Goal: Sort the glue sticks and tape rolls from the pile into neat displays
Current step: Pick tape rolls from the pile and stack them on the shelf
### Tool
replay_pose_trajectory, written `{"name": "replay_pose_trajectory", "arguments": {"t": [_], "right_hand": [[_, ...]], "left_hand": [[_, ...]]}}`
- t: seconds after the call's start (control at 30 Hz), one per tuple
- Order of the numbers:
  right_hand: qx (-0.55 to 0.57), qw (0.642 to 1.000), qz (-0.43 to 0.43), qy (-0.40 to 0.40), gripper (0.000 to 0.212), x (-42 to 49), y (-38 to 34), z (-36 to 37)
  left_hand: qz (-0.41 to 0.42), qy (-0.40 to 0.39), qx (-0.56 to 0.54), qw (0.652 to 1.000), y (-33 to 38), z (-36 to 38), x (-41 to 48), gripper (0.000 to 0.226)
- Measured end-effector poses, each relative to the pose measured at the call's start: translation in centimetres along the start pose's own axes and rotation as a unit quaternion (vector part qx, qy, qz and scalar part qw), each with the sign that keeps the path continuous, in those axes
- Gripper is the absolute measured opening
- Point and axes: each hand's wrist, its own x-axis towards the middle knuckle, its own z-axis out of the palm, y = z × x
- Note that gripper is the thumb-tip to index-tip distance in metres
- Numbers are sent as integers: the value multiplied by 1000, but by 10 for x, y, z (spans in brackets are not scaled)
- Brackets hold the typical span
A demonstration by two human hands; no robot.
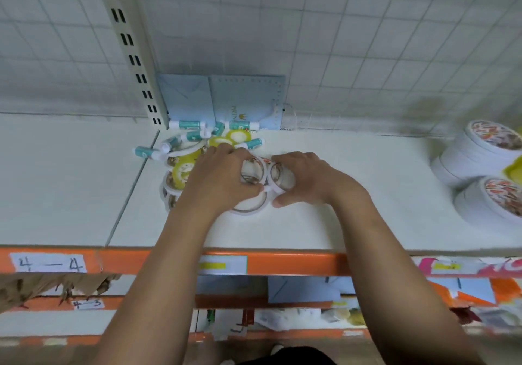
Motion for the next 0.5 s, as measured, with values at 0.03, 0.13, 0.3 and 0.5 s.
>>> {"name": "replay_pose_trajectory", "arguments": {"t": [0.03,0.13,0.3,0.5], "right_hand": [[-7,1000,14,9,99,-1,0,2],[-34,996,53,56,96,-6,-4,4],[28,991,72,105,98,-23,-7,4],[216,951,45,218,100,-35,-14,11]], "left_hand": [[7,7,4,1000,-1,-1,1,67],[29,17,6,999,-2,-4,2,68],[51,17,-1,999,1,-6,2,69],[68,43,-10,997,-2,-12,1,70]]}}
